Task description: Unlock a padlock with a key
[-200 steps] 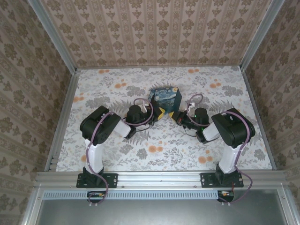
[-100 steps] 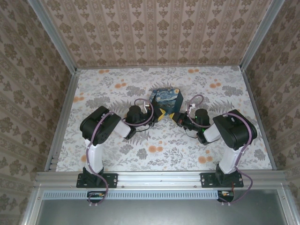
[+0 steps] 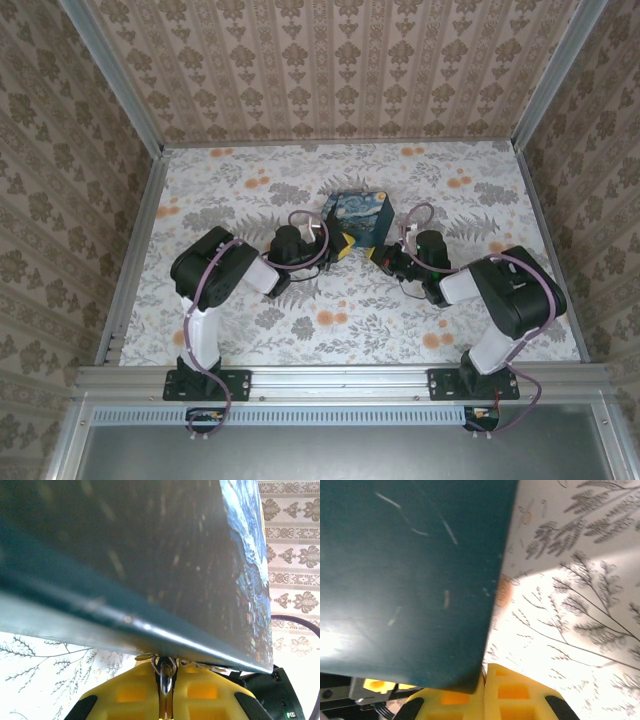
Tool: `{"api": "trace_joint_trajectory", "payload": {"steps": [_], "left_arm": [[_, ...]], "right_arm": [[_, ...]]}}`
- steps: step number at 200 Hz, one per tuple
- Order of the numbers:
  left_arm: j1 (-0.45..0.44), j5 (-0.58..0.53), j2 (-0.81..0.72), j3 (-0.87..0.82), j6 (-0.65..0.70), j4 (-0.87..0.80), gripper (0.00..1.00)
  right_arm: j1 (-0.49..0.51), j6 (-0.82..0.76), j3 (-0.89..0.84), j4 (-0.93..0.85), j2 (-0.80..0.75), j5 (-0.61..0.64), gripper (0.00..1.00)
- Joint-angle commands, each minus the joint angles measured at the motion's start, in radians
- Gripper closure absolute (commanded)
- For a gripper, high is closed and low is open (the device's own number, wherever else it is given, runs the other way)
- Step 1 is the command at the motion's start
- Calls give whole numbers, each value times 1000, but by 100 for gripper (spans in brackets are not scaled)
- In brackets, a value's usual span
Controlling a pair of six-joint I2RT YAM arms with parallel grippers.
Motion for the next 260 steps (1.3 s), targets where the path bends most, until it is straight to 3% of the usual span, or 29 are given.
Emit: {"api": "trace_joint_trajectory", "payload": {"steps": [1,260], "left_arm": [[-4,30,-5,0,5,70,100],[-5,27,22,-5,24,70,100]], "right_arm": [[3,-70,10,-137,-44,29,100],[27,-56,130,-235,-130,33,100]]}}
